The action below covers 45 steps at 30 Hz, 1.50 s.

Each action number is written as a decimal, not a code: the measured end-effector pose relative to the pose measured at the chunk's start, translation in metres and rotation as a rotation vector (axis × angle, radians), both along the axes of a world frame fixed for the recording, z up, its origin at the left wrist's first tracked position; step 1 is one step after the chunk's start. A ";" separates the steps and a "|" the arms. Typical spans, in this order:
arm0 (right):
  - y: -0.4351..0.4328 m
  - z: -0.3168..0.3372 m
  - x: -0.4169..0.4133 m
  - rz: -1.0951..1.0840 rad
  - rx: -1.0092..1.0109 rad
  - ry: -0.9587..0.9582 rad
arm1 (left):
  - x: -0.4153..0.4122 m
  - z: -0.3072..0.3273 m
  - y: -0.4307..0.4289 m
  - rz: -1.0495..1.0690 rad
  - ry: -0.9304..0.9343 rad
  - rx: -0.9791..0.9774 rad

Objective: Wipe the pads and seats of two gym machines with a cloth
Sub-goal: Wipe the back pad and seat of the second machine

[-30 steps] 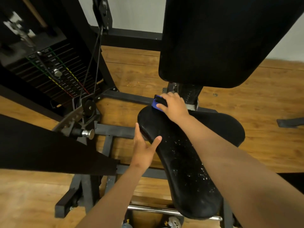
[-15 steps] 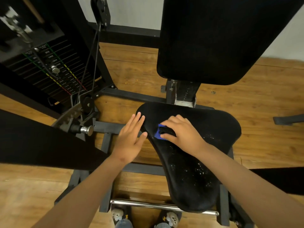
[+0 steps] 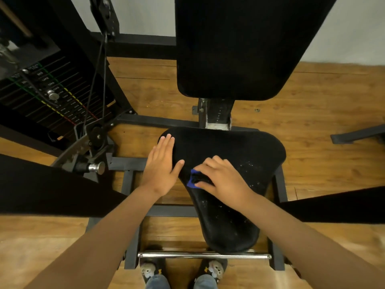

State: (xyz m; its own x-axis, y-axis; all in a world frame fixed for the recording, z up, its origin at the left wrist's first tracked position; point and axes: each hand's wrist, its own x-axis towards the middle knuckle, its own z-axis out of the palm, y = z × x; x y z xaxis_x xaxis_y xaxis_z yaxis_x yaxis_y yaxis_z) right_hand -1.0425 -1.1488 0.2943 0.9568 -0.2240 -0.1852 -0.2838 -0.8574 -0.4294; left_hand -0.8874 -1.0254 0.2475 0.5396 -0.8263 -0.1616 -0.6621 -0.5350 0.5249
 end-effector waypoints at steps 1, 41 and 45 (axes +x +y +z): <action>-0.007 0.000 -0.001 0.003 0.005 0.006 | -0.004 -0.001 -0.003 -0.017 -0.020 0.036; -0.084 -0.014 -0.060 -0.193 -0.081 -0.038 | -0.041 0.005 -0.034 -0.097 -0.229 -0.060; -0.113 -0.023 -0.054 -0.437 -0.133 -0.024 | -0.040 0.001 -0.034 -0.112 -0.248 -0.061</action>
